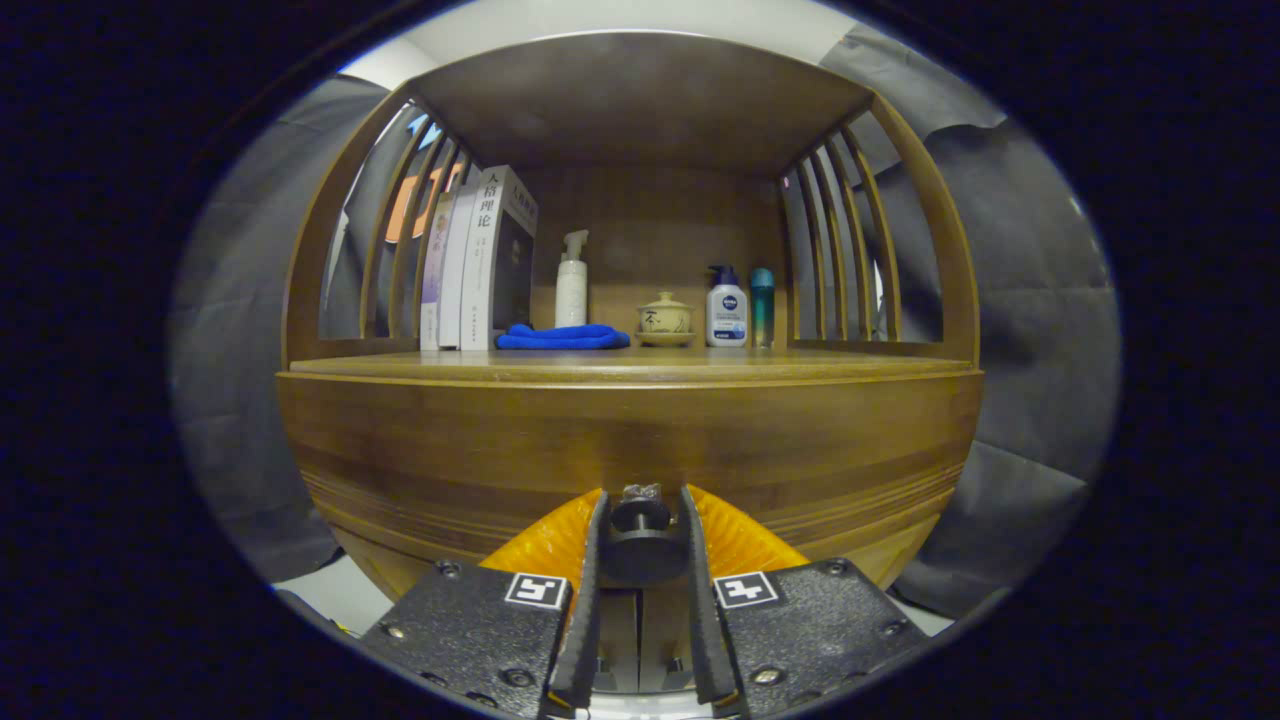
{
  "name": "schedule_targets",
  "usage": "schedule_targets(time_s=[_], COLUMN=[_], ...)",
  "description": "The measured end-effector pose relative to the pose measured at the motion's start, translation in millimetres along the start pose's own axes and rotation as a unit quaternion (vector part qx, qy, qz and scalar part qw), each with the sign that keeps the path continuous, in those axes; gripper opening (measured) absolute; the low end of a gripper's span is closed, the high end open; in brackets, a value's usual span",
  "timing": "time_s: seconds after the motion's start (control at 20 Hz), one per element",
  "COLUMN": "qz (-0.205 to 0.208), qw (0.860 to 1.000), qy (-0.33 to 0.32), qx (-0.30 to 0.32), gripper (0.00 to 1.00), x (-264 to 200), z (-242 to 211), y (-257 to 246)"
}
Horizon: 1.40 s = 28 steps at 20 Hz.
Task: Pull open the drawer, take out the items inside it, and place them on the countertop above the cabinet.
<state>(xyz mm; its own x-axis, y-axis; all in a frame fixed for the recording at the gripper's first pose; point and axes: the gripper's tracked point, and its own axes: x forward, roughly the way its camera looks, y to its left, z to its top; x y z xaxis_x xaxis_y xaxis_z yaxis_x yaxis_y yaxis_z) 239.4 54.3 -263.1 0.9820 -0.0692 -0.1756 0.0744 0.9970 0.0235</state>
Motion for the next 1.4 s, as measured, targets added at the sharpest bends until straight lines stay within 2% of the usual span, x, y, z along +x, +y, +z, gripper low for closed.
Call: schedule_targets(time_s=[0.3,1.4], qz=[0.001,0.015], qw=[1.0,0.999], qy=[0.014,0.024], qx=[-0.009,-0.023], gripper=[0.34,0.34], x=[-9.0,-142.9], z=[-2.2,-29.5], y=[-2.1,-9.8])
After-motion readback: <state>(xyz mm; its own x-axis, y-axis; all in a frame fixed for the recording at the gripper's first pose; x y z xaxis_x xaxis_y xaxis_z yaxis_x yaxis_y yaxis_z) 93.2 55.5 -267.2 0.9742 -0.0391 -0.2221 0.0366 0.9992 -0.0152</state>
